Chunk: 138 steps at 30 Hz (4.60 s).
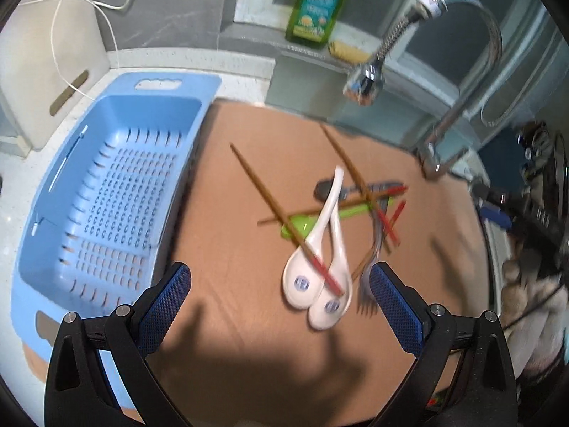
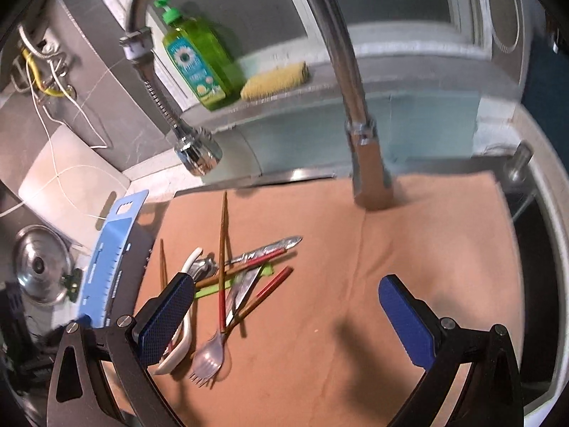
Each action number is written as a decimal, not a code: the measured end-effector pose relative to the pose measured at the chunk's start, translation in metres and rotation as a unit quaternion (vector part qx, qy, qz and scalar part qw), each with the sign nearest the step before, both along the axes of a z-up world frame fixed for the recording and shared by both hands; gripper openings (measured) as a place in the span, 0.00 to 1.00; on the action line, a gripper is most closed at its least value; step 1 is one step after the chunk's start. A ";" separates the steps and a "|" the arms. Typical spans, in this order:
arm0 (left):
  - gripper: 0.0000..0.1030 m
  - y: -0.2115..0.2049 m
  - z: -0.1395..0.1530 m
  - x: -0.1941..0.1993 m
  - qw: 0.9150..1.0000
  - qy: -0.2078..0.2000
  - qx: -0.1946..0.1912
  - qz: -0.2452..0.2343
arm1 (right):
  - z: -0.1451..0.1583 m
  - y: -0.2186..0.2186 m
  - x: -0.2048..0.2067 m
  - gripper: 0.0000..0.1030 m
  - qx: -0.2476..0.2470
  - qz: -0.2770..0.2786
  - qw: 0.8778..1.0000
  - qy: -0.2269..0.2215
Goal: Organize utensils
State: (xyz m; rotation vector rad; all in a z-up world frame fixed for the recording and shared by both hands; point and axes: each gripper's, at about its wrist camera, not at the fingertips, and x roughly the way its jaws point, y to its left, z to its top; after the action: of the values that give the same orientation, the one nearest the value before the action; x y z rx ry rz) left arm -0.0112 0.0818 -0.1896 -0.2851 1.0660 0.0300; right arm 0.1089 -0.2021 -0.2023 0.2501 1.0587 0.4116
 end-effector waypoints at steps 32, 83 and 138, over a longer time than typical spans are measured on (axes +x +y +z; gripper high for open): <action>0.29 -0.056 -0.046 -0.003 0.992 0.031 0.008 -0.126 | -0.062 0.124 0.017 0.34 0.051 0.165 0.973 0.156; 0.11 -0.089 -0.047 -0.002 0.977 -0.029 -0.022 -0.209 | -0.066 0.111 -0.002 0.07 0.051 0.146 0.968 0.196; 0.11 0.164 -0.067 0.014 0.997 0.031 0.056 -0.040 | -0.101 0.453 0.022 0.11 -0.038 0.290 0.938 0.187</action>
State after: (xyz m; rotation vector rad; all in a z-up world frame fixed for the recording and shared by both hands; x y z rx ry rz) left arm 0.0032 0.2459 -0.2562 -0.1407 1.1326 0.0269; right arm 0.1311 0.2508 -0.3030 -0.0673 1.5226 0.8756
